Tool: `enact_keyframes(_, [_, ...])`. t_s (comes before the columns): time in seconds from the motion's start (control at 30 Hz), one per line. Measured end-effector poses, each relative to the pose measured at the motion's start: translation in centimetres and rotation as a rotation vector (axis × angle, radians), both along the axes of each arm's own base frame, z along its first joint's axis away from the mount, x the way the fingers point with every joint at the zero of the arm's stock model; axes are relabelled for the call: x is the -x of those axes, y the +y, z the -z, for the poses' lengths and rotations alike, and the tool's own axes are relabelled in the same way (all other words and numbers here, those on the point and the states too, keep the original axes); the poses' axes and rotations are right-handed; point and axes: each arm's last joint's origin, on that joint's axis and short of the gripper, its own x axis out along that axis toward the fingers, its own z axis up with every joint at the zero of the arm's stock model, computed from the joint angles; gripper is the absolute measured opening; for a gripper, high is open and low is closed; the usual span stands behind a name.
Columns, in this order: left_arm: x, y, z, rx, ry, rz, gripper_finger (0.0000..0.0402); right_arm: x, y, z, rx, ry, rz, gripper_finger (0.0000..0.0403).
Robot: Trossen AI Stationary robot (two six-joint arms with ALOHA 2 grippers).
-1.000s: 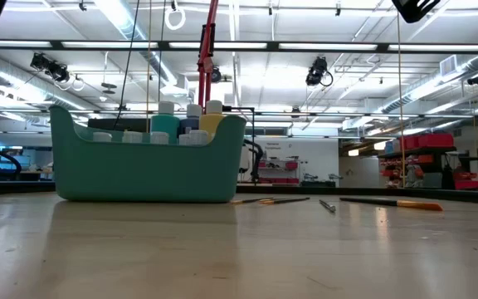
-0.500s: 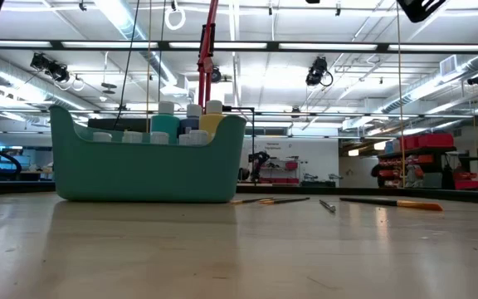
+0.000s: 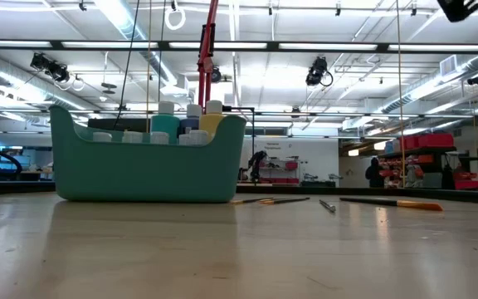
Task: Pick & Place Paint Supplies
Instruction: Put the silver paint brush into the blue cup
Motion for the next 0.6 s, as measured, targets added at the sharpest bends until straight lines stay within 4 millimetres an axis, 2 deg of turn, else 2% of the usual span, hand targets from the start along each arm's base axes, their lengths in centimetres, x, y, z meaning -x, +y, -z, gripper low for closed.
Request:
enact_keyframes(0.1, [0.6, 0.2, -0.6, -0.012, 0.005, -0.083, 0.0155, 0.2, 0.2, 0.9, -0.022, -0.069, -0.026, 0.0019])
enact_keyframes(0.27, [1.4, 0.8, -1.3, -0.051, 0.021, -0.258, 0.0154, 1.4, -0.2, 4.4, -0.099, -0.113, -0.056, 0.0019])
enact_keyframes(0.37, [1.9, 1.0, -1.7, -0.061, 0.028, -0.289, 0.0153, 2.4, -0.6, 6.4, -0.141, -0.143, -0.077, 0.0019])
enact_keyframes(0.6, [1.8, 1.0, -2.2, -0.043, -0.016, -0.298, 0.0153, 3.6, -1.8, 8.8, -0.091, -0.201, -0.085, 0.0020])
